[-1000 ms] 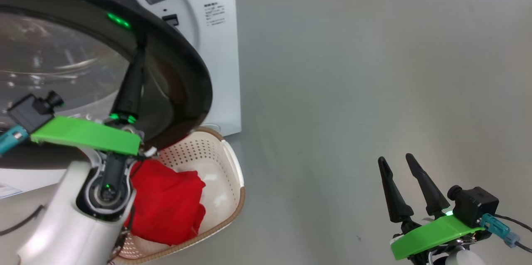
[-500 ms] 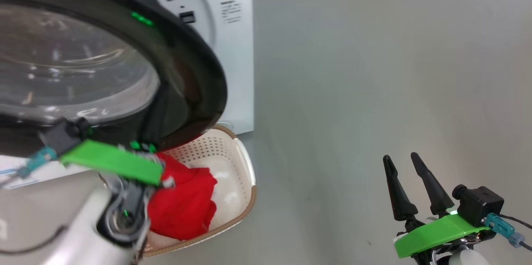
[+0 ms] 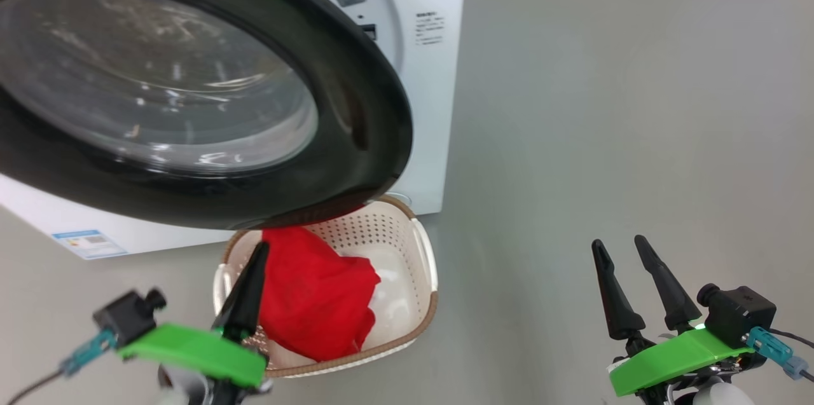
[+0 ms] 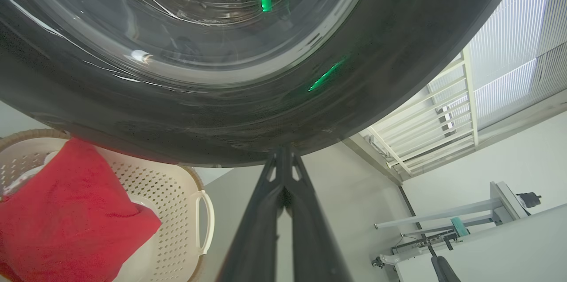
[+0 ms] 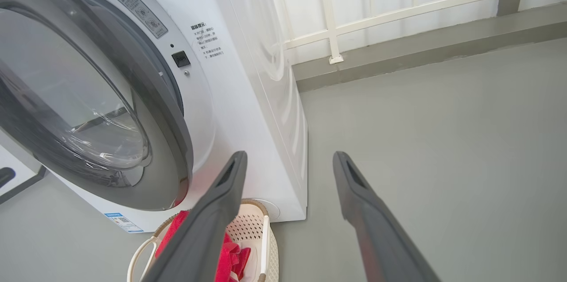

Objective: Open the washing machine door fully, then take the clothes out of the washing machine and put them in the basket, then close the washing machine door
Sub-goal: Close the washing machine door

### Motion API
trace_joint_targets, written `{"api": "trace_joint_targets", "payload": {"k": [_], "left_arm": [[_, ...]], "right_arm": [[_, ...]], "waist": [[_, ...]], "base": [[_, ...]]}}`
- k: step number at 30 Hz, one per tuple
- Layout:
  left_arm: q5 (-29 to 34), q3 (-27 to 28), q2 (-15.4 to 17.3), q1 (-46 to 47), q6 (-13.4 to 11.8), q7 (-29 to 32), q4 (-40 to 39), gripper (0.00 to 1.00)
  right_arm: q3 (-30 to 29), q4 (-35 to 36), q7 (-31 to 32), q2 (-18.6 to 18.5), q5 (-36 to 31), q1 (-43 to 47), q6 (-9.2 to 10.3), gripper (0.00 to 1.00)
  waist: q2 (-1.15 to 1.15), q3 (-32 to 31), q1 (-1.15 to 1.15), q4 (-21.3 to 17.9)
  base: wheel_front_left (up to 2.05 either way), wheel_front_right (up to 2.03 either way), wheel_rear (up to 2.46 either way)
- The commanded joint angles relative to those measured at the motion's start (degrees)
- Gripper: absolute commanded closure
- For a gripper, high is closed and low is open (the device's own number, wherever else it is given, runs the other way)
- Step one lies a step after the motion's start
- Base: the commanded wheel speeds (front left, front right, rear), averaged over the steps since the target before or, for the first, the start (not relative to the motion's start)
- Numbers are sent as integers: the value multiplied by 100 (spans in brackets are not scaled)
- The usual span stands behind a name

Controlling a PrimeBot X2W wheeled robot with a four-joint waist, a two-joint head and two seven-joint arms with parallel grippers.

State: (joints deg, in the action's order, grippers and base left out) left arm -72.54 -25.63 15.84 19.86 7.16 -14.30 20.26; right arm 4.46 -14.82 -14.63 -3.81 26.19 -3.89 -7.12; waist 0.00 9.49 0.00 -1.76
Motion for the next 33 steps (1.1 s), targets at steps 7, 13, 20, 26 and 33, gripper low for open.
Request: {"api": "trace_joint_targets", "payload": {"k": [7, 13, 20, 26, 33], "left_arm": [[775, 754, -19, -677, 33, -69, -44, 85], [1259, 1034, -34, -1019, 33, -69, -69, 80], [2004, 1436, 54, -1339, 33, -70, -168, 62], [2853, 1823, 8, -1554, 33, -70, -242, 40], [3950, 2365, -248, -1761, 33, -70, -428, 0]], "right_arm": [[88, 116, -37, -115, -63, 64, -36, 0], [91, 104, -37, -166, -50, 209, -36, 0], [33, 114, -37, -220, -25, 355, -36, 0], [-17, 127, -37, -223, -23, 487, -36, 0], [-106, 159, -37, -240, -9, 582, -36, 0]], "waist": [[0, -212, 0, 314], [0, -306, 0, 396], [0, -379, 0, 402], [0, -464, 0, 387], [0, -533, 0, 351]], "base": [[0, 0, 0], [0, 0, 0], [0, 0, 0], [0, 0, 0], [0, 0, 0]]}}
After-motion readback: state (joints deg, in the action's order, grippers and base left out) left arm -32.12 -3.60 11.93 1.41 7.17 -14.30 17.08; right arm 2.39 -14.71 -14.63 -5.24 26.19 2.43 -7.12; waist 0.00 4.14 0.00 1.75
